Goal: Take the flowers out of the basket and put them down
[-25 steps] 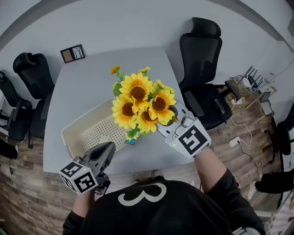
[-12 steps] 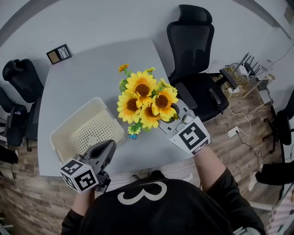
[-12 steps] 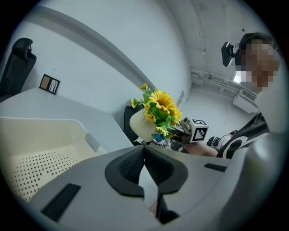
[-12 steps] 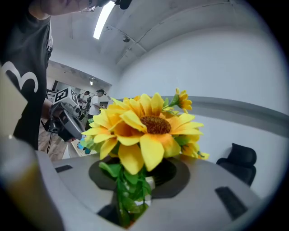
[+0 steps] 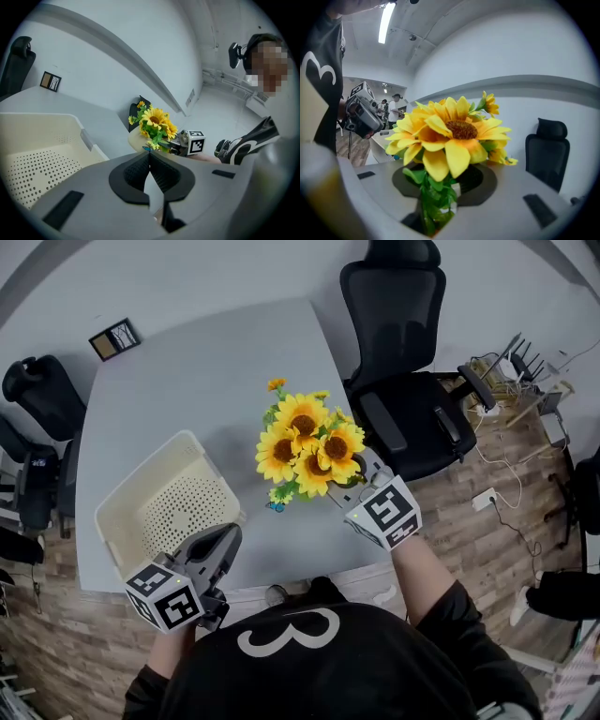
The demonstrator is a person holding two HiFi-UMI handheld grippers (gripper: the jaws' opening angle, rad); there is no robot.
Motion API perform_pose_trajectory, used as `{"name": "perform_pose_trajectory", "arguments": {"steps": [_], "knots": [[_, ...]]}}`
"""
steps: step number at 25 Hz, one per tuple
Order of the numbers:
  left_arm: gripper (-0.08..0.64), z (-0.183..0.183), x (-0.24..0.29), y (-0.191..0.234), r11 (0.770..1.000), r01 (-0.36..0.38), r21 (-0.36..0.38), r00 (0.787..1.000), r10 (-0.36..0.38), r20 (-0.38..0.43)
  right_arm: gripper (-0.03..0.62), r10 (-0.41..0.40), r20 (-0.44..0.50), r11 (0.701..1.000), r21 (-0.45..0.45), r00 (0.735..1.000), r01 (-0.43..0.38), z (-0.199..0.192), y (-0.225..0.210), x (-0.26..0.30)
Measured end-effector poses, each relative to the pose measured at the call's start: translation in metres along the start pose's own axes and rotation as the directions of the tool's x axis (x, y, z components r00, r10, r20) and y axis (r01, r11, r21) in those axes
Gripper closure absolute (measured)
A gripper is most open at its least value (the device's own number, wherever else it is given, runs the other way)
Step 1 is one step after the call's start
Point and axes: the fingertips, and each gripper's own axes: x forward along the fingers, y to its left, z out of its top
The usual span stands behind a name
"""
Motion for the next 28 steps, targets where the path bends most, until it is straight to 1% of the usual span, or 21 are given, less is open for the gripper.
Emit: {"name": "perform_pose_trajectory", "arguments": {"steps": [5, 10, 14, 17, 21, 25, 28], "knots": [[0.548, -0.007, 0.003, 0.003, 1.0, -0.019, -0.017, 1.0, 0.019, -0.013, 0.448, 0.018, -0.064, 0.999, 0.052, 0.998, -0.014, -0.044, 0.003, 0.008], [0.548, -0.006, 0.007, 0.007, 0.999, -0.04, -0.036, 0.999, 0.039, -0.023, 0.448, 0.035, -0.095, 0.995, 0.091, 0.995, -0.026, -0.072, 0.004, 0.017], [0.548, -0.012, 0.014, 0.006, 0.998, -0.031, -0.053, 0.999, 0.029, -0.034, 0.448, 0.04, -0.115, 0.993, 0.118, 0.993, -0.027, -0.092, 0.006, 0.02], [0.548, -0.015, 0.019, 0.003, 0.998, -0.028, -0.058, 0.999, 0.026, -0.036, 0.448, 0.044, -0.139, 0.993, 0.111, 0.989, -0.028, -0.105, 0.009, 0.021], [0.548, -0.016, 0.021, 0.002, 0.997, -0.044, -0.062, 0.998, 0.041, -0.045, 0.448, 0.073, -0.162, 0.994, 0.098, 0.984, -0.058, -0.118, 0.016, 0.02], [0.548, -0.017, 0.024, 0.001, 0.997, -0.046, -0.06, 0.998, 0.044, -0.045, 0.448, 0.084, -0.172, 0.993, 0.096, 0.982, -0.069, -0.128, 0.019, 0.021], [0.548, -0.018, 0.028, 0.001, 0.997, -0.046, -0.061, 0.998, 0.044, -0.048, 0.448, 0.098, -0.161, 0.991, 0.103, 0.982, -0.082, -0.13, 0.019, 0.022]]}}
